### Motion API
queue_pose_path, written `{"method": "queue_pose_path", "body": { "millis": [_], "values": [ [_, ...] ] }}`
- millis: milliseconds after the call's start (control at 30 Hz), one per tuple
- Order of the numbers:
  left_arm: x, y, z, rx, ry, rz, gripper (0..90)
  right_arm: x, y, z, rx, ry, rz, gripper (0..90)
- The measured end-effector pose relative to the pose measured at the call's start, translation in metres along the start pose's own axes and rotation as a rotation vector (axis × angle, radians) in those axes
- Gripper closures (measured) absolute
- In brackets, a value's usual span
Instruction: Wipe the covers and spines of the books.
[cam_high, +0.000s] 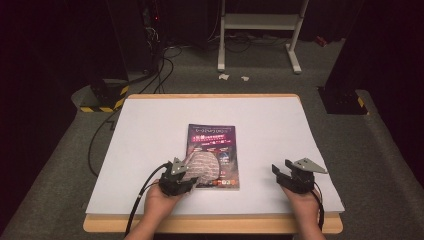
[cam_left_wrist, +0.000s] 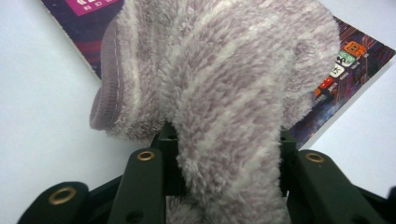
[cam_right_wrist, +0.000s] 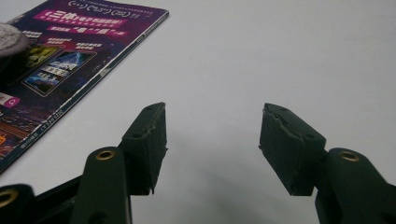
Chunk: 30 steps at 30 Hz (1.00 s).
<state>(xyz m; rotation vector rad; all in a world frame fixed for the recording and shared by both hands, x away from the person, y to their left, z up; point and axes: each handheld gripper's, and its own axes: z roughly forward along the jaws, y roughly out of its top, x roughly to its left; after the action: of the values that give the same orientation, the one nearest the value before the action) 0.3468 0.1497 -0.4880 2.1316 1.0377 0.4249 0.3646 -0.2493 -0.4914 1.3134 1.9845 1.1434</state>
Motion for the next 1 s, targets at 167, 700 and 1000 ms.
{"method": "queue_pose_path", "body": {
  "millis": [167,700,1000],
  "values": [
    [-0.013,0.010,0.011,0.005,-0.022,0.016,60.2,0.000,0.000,-0.001,-0.003,0.001,0.001,41.6],
    [-0.078,0.052,0.054,0.014,-0.152,0.154,60.1,-0.003,0.000,-0.003,-0.011,-0.005,0.008,41.4],
    [-0.015,0.019,0.017,0.020,-0.033,0.064,60.2,-0.005,-0.001,-0.004,-0.010,-0.007,0.019,41.5]
  ]
}}
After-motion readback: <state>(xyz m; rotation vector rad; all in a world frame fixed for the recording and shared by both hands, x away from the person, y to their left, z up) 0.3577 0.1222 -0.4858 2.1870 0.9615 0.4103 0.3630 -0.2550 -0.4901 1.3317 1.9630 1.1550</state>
